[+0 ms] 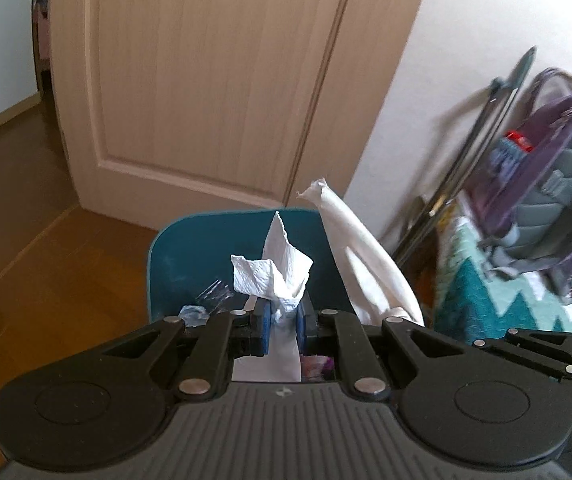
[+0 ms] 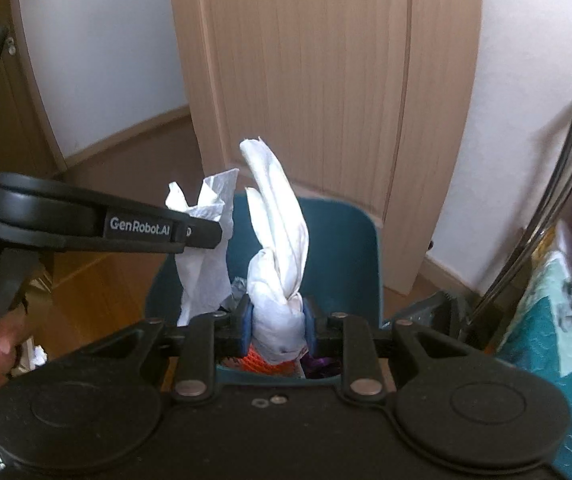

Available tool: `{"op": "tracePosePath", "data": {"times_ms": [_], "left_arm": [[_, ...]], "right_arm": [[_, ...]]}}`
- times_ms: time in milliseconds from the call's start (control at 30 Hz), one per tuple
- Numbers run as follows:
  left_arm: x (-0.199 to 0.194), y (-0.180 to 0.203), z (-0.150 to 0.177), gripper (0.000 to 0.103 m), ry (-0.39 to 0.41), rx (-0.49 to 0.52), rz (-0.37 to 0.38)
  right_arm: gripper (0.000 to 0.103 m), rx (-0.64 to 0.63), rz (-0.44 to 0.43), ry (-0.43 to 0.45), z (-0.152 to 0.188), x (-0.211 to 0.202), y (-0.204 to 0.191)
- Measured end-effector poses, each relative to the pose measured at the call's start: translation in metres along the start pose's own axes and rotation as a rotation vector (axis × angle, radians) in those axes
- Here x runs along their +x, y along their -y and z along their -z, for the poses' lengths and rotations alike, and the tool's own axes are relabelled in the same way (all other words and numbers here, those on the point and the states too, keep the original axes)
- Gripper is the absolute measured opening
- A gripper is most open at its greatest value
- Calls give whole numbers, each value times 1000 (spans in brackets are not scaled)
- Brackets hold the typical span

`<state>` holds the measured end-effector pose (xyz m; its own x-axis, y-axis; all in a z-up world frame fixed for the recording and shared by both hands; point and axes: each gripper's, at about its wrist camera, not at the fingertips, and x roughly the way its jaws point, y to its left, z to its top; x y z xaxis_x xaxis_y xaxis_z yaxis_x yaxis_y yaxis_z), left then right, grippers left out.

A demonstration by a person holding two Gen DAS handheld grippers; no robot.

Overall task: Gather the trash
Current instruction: 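Carry the napkin and knotted bag with both tools over the wastebasket, then open both tools to drop the napkin and bag into the wastebasket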

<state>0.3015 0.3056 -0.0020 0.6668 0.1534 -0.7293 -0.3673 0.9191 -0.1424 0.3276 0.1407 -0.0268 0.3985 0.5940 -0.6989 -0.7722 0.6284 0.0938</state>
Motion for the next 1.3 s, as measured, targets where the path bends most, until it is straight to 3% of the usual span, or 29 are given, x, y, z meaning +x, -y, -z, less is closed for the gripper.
{"op": "tracePosePath", "data": {"times_ms": [400,667,833,933,1133,1233,1300], "left_arm": [[75,-15,19,12,-120,-12,-25],[104,-16,29,12,-213,15,-17],[109,-20,34,15,-234,-17,-14],[106,-21,35,18,-233,-34,-7],[89,-16,39,19,-209,-29,6],[74,-13,40,35,-183,-22,8],[62,-11,41,64,-161,-25,14]], "right_arm": [[27,-64,12,-132,15,64,-6],[31,-60,1,-184,21,74,-8],[34,-59,12,-180,18,70,-10],[44,-71,16,-163,20,63,-14],[48,-34,17,-111,20,46,-9],[50,-7,13,-76,20,29,-6],[52,1,19,-62,21,17,-7]]}}
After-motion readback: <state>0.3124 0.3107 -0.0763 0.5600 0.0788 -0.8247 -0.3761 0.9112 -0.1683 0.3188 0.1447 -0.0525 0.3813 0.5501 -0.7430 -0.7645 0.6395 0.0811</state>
